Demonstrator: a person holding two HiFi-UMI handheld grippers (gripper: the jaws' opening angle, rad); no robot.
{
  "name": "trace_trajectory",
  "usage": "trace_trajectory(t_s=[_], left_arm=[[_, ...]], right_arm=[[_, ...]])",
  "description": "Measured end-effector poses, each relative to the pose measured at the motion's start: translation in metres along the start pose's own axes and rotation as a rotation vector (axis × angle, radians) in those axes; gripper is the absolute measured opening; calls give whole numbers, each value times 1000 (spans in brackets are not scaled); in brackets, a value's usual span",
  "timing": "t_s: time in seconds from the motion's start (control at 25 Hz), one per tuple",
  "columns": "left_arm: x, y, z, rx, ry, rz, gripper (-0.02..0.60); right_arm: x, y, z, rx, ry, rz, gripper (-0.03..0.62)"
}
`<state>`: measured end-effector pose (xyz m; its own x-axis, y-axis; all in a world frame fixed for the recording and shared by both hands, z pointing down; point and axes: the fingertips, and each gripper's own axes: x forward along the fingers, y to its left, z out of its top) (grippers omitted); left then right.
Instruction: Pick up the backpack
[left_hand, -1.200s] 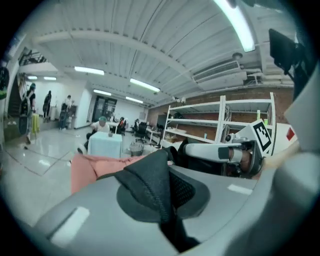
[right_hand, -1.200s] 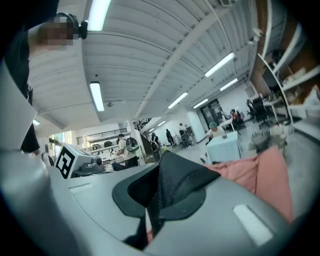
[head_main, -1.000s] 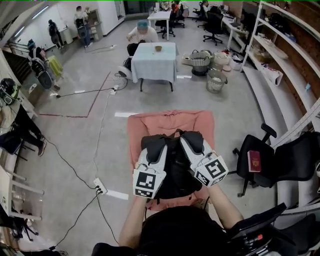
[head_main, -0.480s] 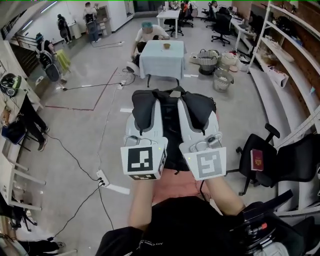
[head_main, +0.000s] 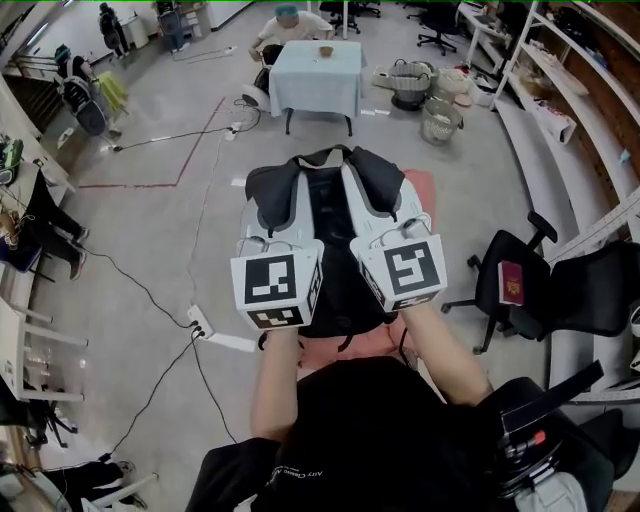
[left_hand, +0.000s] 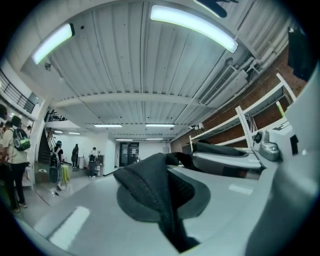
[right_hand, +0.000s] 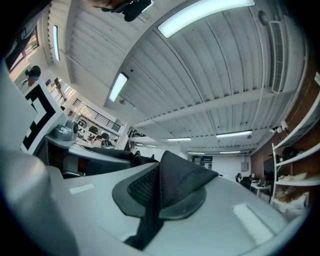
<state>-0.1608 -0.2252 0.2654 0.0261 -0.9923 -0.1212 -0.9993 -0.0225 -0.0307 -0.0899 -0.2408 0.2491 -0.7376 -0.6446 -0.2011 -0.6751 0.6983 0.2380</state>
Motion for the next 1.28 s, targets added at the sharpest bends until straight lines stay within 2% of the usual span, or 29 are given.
trace_trajectory(t_s=[0.2, 0.48, 0.8, 0.96, 1.28], left_arm=[[1, 8, -14, -72, 36, 14, 17], [-2, -7, -22, -47, 17, -22, 17], [0, -13, -13, -34, -41, -3, 18], [3, -21, -21, -14, -27, 1, 18], [3, -26, -27, -23, 14, -20, 18]], right_arm=[[5, 5, -8, 17, 14, 19, 25], [-2, -3, -21, 49, 56, -22, 26], [-5, -7, -13, 9, 33, -32, 25], [-9, -14, -17, 15, 27, -48, 25], [-12, -17, -27, 11, 68, -65, 26]])
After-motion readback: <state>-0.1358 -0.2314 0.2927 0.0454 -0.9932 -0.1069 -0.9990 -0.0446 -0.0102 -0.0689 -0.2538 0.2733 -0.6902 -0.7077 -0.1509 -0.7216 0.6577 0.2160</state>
